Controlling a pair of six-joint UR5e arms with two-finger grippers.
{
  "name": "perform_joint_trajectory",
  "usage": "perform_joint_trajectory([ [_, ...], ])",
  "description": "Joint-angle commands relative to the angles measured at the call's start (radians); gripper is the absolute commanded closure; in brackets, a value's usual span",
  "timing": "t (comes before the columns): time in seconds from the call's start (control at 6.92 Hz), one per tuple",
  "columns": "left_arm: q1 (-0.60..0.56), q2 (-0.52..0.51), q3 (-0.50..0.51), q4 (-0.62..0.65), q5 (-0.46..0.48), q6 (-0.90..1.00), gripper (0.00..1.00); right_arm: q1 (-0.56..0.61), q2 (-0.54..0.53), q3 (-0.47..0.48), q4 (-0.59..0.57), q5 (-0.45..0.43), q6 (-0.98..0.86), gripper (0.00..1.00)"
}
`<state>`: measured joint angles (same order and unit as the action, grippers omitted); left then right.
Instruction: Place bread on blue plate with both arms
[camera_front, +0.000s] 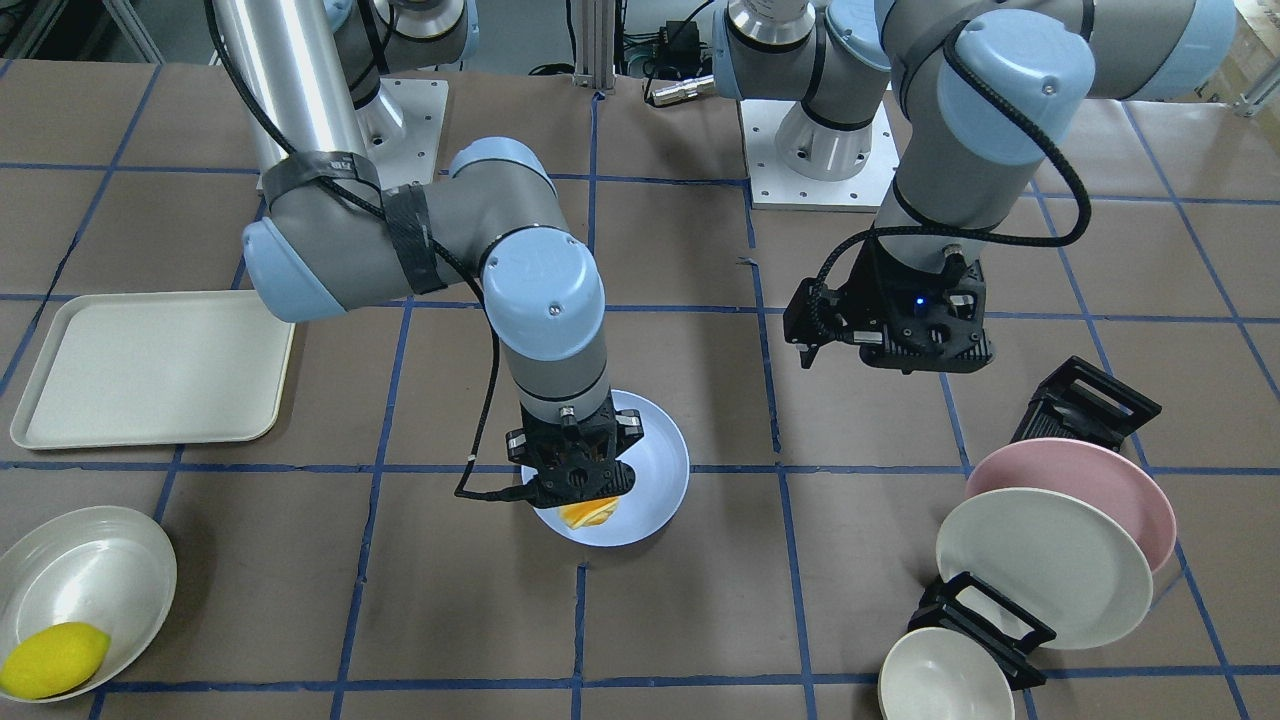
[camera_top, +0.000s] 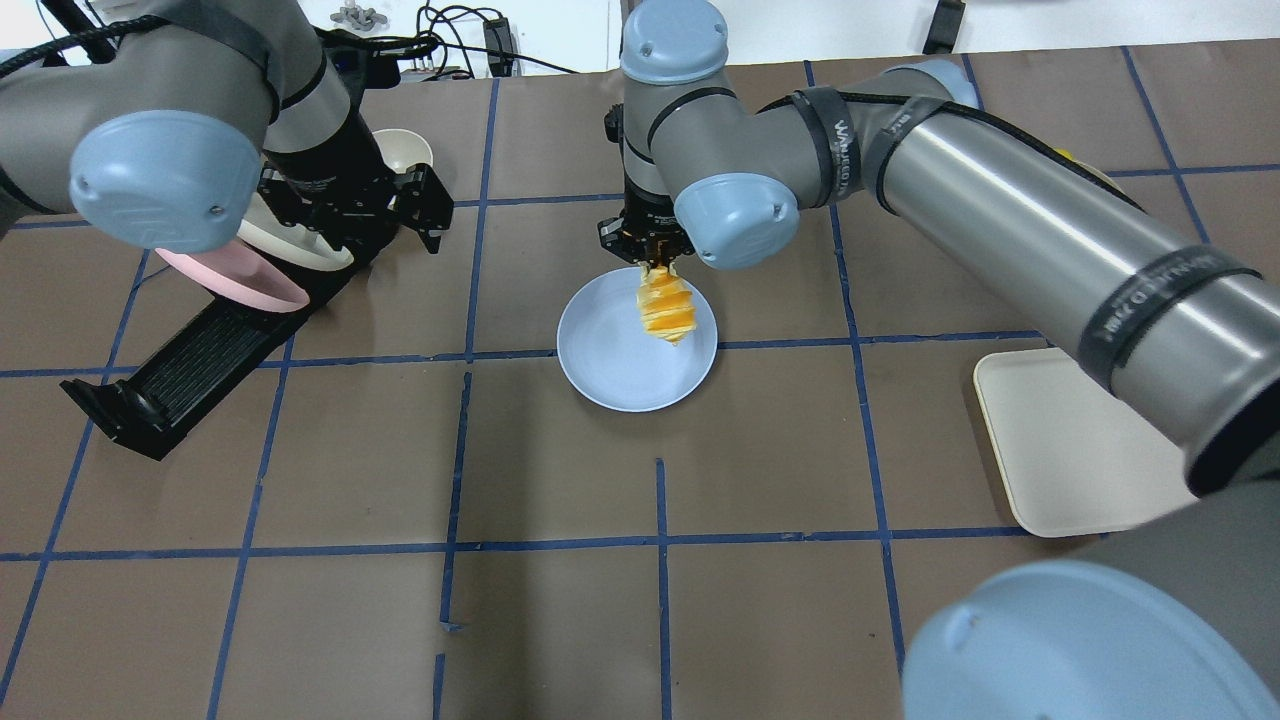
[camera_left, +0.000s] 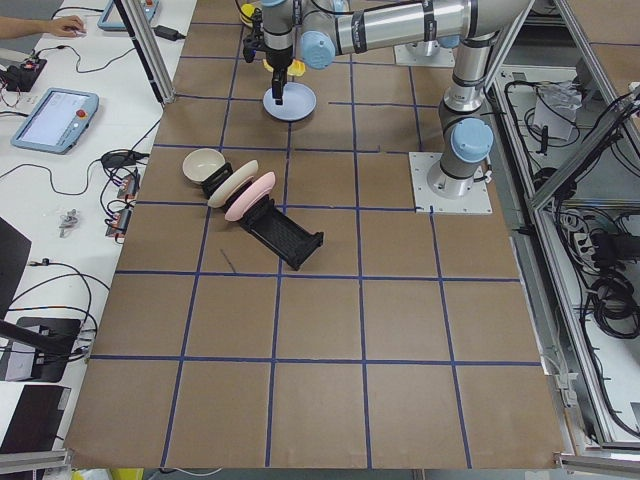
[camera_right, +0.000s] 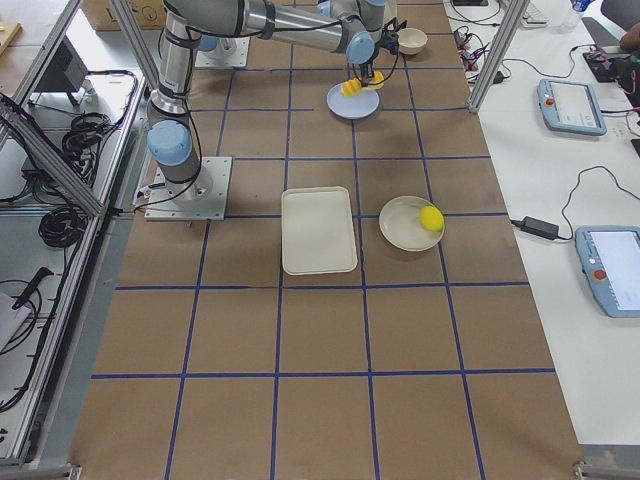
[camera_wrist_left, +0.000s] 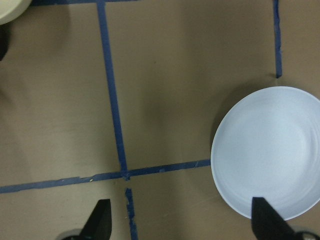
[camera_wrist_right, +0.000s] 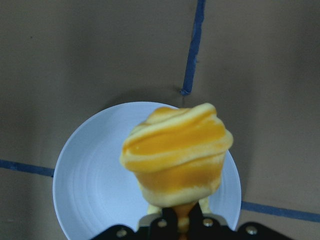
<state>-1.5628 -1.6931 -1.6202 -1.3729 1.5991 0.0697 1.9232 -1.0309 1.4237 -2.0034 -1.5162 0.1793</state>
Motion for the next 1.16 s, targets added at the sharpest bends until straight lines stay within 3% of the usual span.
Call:
perform_joint_trajectory([
  [0.0,0.030,0.026,0.064,-0.128,-0.002,0.005,0.00,0.026,0.049,-0.029,0.028,0.001,0.000,0.97],
  [0.29,0.009,0.041,0.147,-0.250,-0.069,-0.010,0.00,0.022,0.069,-0.031,0.075,0.004,-0.001,0.97],
  [0.43,-0.032,0.058,0.152,-0.250,-0.048,-0.007,0.00,0.020,0.071,-0.029,0.083,0.005,-0.004,0.97],
  [0.58,-0.039,0.058,0.143,-0.245,-0.027,-0.001,0.00,0.026,0.071,-0.031,0.081,0.007,-0.003,0.91],
  [0.72,-0.036,0.062,0.138,-0.247,-0.016,0.004,0.00,0.033,0.066,-0.029,0.080,-0.002,0.002,0.15],
  [0.87,-0.030,0.064,0.141,-0.256,-0.016,0.005,0.00,0.037,0.066,-0.037,0.080,-0.007,0.002,0.00],
  [1.01,-0.004,0.066,0.134,-0.259,-0.016,0.005,0.00,0.039,0.068,-0.034,0.080,-0.009,0.002,0.00],
])
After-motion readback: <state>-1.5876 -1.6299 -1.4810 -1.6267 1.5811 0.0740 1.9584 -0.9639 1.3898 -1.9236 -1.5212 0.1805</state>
